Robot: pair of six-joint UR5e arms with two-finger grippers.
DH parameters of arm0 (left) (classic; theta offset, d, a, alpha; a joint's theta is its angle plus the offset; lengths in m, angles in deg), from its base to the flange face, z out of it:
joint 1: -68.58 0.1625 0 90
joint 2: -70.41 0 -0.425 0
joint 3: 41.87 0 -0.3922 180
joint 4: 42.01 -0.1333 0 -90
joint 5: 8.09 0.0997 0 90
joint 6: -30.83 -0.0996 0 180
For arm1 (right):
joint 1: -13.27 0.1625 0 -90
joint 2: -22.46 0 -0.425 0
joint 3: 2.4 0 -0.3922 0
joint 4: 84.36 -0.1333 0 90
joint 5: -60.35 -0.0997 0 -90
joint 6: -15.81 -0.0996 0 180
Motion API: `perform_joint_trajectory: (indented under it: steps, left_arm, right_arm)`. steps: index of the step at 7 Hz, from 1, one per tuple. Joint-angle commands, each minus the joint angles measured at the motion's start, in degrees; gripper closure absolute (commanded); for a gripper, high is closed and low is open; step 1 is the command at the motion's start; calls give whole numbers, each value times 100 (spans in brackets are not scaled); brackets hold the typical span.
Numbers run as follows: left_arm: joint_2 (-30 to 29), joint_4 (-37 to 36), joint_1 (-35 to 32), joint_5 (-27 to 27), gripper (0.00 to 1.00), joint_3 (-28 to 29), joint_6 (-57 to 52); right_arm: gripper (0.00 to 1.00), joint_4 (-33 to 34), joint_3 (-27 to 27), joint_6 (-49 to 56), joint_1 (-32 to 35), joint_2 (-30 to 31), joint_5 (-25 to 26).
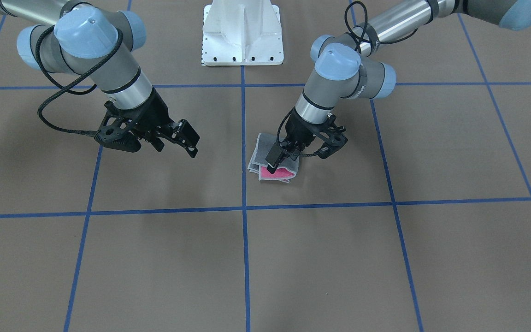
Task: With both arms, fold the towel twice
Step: 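Raise the left gripper up and away from the folded towel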
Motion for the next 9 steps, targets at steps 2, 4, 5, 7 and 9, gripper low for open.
perform_joint_trajectory:
  steps: [2,4,5,7,9]
  left_arm:
    - [-116,581,-36,9,0,676,-6]
    - [-205,619,-106,0,0,881,-6]
    - [-205,662,-141,0,0,925,-6]
    - [-274,654,-299,-52,0,926,-15]
    - [-371,628,-667,-463,0,926,-32]
  right_arm:
    - [1,-1,0,6,0,7,0]
    - [1,-1,18,7,0,7,0]
    - [1,-1,18,15,0,-1,0]
    - [1,-1,9,-2,0,-10,0]
    - [1,-1,9,6,0,-19,0]
